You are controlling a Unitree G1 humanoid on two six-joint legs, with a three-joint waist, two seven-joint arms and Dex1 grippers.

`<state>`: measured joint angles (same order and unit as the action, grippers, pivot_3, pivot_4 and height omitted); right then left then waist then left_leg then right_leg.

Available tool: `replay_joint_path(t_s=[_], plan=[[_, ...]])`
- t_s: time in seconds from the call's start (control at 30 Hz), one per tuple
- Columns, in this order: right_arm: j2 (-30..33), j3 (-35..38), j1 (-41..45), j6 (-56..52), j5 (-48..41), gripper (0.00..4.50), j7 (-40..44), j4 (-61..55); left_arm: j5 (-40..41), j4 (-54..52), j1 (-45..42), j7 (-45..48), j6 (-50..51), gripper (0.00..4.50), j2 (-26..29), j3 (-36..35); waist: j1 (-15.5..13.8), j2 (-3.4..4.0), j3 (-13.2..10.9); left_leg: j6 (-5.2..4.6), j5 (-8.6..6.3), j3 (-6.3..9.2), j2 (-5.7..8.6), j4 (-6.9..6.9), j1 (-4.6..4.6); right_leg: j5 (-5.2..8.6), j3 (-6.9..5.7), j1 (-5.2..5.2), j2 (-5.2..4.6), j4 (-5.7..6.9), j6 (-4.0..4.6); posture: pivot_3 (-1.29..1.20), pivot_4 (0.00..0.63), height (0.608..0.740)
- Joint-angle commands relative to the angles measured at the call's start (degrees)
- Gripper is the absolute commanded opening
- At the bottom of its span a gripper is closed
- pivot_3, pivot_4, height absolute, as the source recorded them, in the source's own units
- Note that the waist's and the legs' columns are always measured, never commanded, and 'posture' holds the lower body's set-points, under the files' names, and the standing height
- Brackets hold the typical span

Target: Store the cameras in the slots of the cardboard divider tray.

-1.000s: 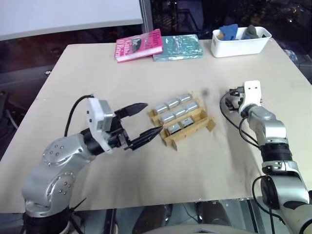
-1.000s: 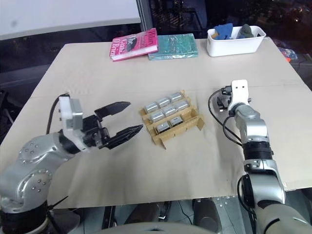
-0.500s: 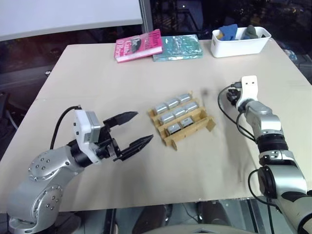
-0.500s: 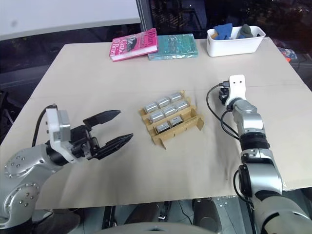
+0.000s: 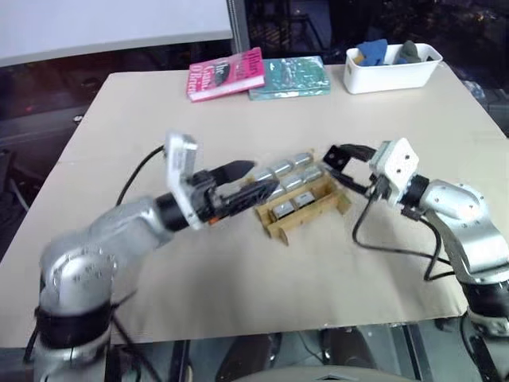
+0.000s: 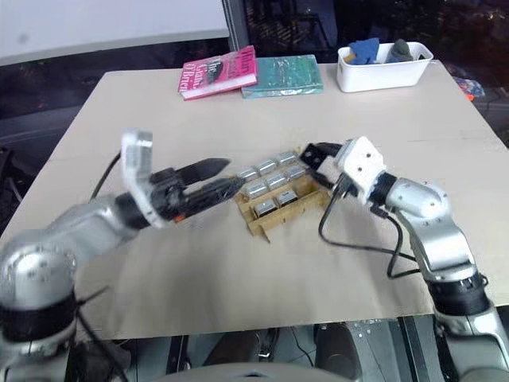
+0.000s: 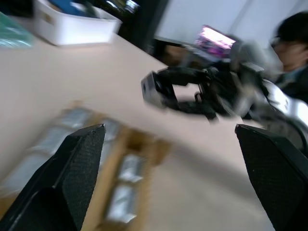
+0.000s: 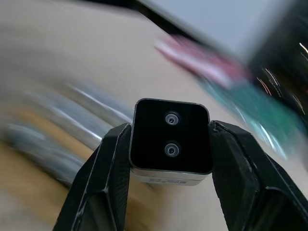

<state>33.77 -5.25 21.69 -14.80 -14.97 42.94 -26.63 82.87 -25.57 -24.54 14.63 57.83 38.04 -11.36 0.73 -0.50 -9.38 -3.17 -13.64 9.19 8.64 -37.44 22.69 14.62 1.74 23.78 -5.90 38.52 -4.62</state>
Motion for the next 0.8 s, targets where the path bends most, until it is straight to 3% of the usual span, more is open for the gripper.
replay_joint_path(t_s=[0.03, 0.17, 0.33, 0.43, 0.57, 0.63, 0.67, 0.8], plan=[[0.9, -0.1, 0.3, -0.1, -0.2, 1.88, 0.1, -7.5, 10.1, 6.9, -6.0, -8.3, 3.9, 4.5, -0.6, 4.0, -0.1, -0.03, 0.0, 0.0, 0.0, 0.01, 0.04, -0.01, 0.0, -0.01, -0.01, -0.01, -0.01, 0.01, -0.01, 0.0, 0.15, 0.74], [0.6, -0.8, 0.9, -1.2, 1.0, 1.88, -1.1, -10.5, 16.9, 12.3, -11.4, -12.9, 5.8, 4.5, -2.0, 7.8, -0.2, -0.08, 0.0, -0.01, 0.01, 0.01, 0.11, -0.02, 0.01, -0.03, 0.01, 0.0, -0.02, 0.02, -0.04, 0.0, 0.15, 0.74], [0.1, -1.8, 0.7, -2.5, 2.5, 1.88, -2.5, -12.8, 19.1, 15.5, -14.8, -14.6, 7.0, 4.5, -2.2, 9.8, 0.0, -0.08, 0.0, 0.0, 0.01, -0.02, 0.09, 0.01, 0.04, -0.02, 0.1, 0.08, -0.06, 0.02, -0.03, 0.0, 0.15, 0.74], [0.0, -2.2, 0.4, -2.8, 3.3, 1.88, -3.1, -13.5, 19.1, 16.8, -15.8, -14.1, 7.5, 3.75, -2.9, 10.6, -0.2, -0.08, 0.0, 0.0, 0.01, -0.04, 0.09, 0.02, 0.04, -0.02, 0.12, 0.09, -0.06, 0.02, -0.03, 0.0, 0.15, 0.74], [-0.2, -2.3, 0.4, -3.1, 3.5, 1.88, -3.3, -14.1, 17.8, 17.4, -16.3, -13.3, 7.9, 1.74, -3.5, 10.8, -0.5, -0.09, 0.0, 0.0, 0.02, -0.06, 0.1, 0.0, 0.04, -0.02, 0.11, 0.07, -0.07, 0.01, -0.03, 0.0, 0.15, 0.74], [-0.4, -2.2, 0.5, -3.4, 3.5, 1.88, -3.3, -14.1, 17.5, 17.2, -16.5, -13.0, 7.7, 0.96, -3.6, 10.8, -0.5, -0.09, 0.0, 0.0, 0.02, -0.06, 0.1, 0.0, 0.04, -0.02, 0.12, 0.08, -0.07, 0.01, -0.03, 0.0, 0.15, 0.74], [-0.6, -2.0, 0.3, -4.8, 3.3, 1.88, -3.9, -14.0, 17.2, 16.8, -16.5, -12.7, 7.4, 0.74, -3.6, 10.6, -0.4, -0.09, 0.0, 0.0, 0.02, -0.05, 0.1, 0.0, 0.04, -0.02, 0.12, 0.08, -0.06, 0.01, -0.03, 0.0, 0.15, 0.74], [-2.0, 2.1, -0.6, -9.4, -1.6, 1.88, -4.2, -10.6, 12.3, 15.1, -15.7, -9.7, 6.0, 0.75, -2.6, 9.0, -0.4, -0.09, 0.0, 0.0, 0.02, -0.06, 0.09, 0.0, 0.04, -0.02, 0.18, 0.09, -0.06, 0.02, -0.02, 0.0, 0.15, 0.74]])
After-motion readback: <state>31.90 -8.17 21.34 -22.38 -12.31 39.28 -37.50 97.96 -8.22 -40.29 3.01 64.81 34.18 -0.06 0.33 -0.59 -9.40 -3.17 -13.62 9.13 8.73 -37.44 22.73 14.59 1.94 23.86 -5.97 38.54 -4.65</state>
